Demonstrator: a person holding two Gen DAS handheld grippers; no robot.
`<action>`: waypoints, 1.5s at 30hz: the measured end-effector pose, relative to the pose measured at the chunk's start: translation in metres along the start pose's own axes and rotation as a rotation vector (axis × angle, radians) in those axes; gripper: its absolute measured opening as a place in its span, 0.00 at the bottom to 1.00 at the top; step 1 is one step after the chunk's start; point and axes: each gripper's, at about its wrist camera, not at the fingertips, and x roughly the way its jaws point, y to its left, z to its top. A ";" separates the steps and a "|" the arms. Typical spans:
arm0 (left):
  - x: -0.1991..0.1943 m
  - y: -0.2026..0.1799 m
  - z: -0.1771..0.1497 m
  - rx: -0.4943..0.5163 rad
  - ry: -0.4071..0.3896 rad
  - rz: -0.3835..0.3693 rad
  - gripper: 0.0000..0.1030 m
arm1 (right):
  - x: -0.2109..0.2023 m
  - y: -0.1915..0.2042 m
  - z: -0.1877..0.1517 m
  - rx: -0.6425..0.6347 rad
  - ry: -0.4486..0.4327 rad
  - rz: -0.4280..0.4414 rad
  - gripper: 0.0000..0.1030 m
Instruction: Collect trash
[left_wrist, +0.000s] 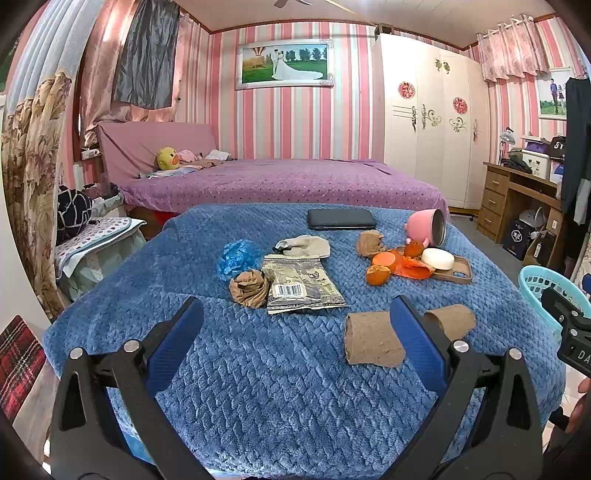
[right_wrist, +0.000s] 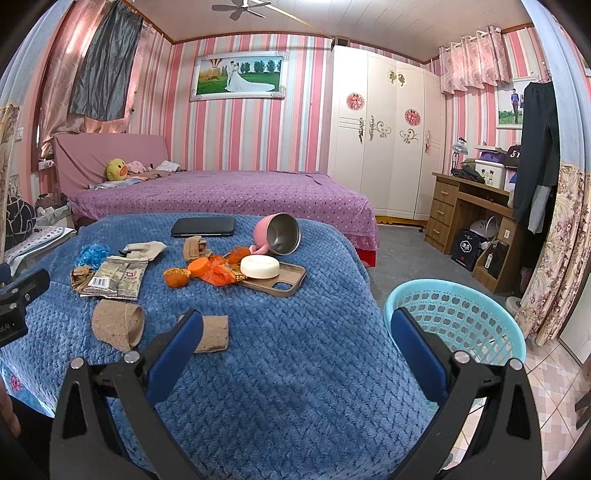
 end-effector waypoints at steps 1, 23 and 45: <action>-0.001 -0.001 0.000 0.001 0.000 -0.001 0.95 | 0.000 0.000 0.000 -0.001 0.000 -0.001 0.96; 0.004 -0.006 -0.005 0.001 0.007 0.015 0.95 | 0.000 -0.005 0.000 0.003 0.005 -0.005 0.96; 0.028 0.015 0.026 -0.010 0.025 0.049 0.95 | 0.038 0.008 0.051 0.037 0.052 0.063 0.96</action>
